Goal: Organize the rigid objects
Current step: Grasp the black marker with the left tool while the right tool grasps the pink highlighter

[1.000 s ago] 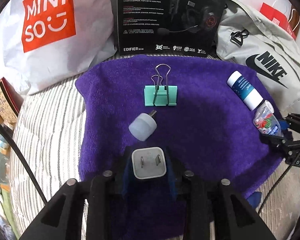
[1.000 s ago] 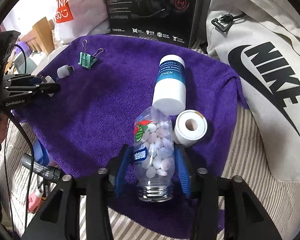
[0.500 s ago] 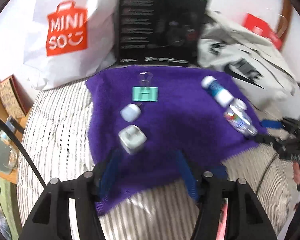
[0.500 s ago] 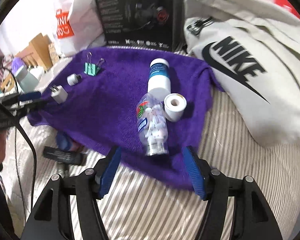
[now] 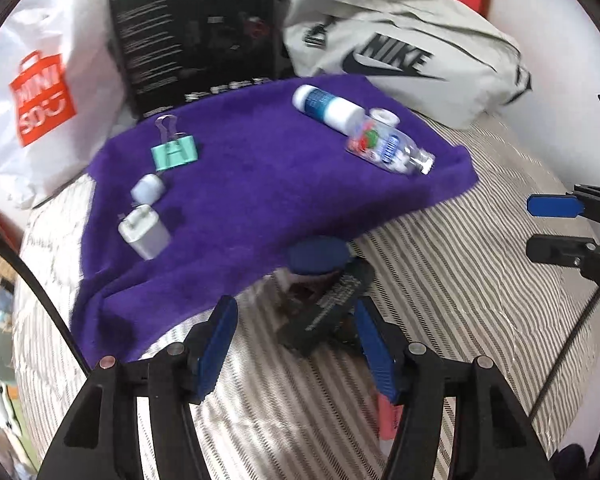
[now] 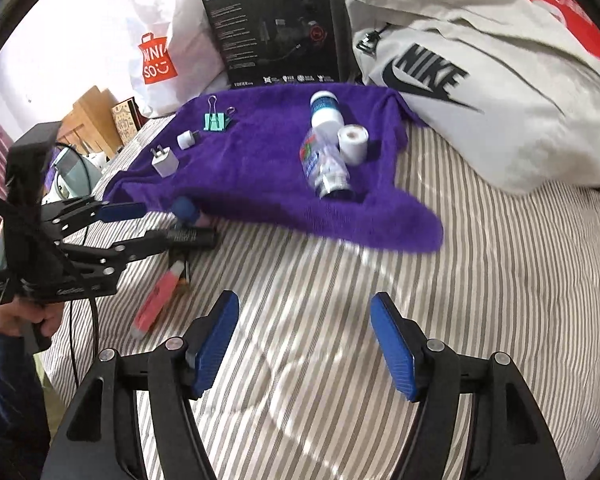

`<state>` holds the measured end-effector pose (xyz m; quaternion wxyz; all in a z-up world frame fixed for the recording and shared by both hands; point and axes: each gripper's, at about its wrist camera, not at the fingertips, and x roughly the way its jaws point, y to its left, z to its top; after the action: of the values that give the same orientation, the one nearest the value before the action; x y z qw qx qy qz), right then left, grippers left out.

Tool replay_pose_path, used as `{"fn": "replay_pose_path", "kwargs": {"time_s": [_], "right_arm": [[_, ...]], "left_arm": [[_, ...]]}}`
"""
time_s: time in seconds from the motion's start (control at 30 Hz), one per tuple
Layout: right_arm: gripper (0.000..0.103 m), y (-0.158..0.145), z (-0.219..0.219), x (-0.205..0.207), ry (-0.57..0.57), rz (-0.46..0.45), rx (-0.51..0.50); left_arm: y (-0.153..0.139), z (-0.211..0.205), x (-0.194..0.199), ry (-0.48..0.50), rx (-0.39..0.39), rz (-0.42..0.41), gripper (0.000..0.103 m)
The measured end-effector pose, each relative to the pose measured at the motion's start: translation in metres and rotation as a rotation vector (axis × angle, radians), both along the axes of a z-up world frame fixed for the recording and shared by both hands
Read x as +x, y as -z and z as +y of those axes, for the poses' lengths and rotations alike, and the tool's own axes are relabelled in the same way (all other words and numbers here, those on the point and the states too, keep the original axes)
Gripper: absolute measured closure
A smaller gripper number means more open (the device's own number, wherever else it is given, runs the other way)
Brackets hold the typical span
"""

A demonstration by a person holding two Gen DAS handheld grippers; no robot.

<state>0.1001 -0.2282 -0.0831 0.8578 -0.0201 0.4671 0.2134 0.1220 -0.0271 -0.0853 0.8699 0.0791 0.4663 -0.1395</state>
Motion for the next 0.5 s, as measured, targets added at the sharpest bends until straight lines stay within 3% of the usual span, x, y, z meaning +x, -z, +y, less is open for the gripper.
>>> {"fn": "replay_pose_path", "kwargs": {"time_s": [0.17,0.23,0.27,0.37,0.5], "right_arm": [[0.035,0.008,-0.003,-0.006,0.019,0.028,0.015],[0.035,0.011,-0.002,-0.006,0.017,0.035,0.018],[0.035,0.012,-0.002,-0.006,0.017,0.037,0.018],[0.035,0.015,0.001,-0.004,0.012,0.045,0.017],[0.035,0.016,0.007,-0.002,-0.006,0.050,0.022]], "left_arm": [[0.013,-0.012,0.010,0.033,0.034,0.033,0.045],[0.015,-0.018,0.011,0.067,0.039,0.040,0.056],[0.015,-0.020,0.010,0.079,0.047,0.036,0.056],[0.011,-0.022,0.005,0.092,0.036,0.031,0.077],[0.010,-0.009,-0.005,0.055,0.024,0.036,0.080]]}}
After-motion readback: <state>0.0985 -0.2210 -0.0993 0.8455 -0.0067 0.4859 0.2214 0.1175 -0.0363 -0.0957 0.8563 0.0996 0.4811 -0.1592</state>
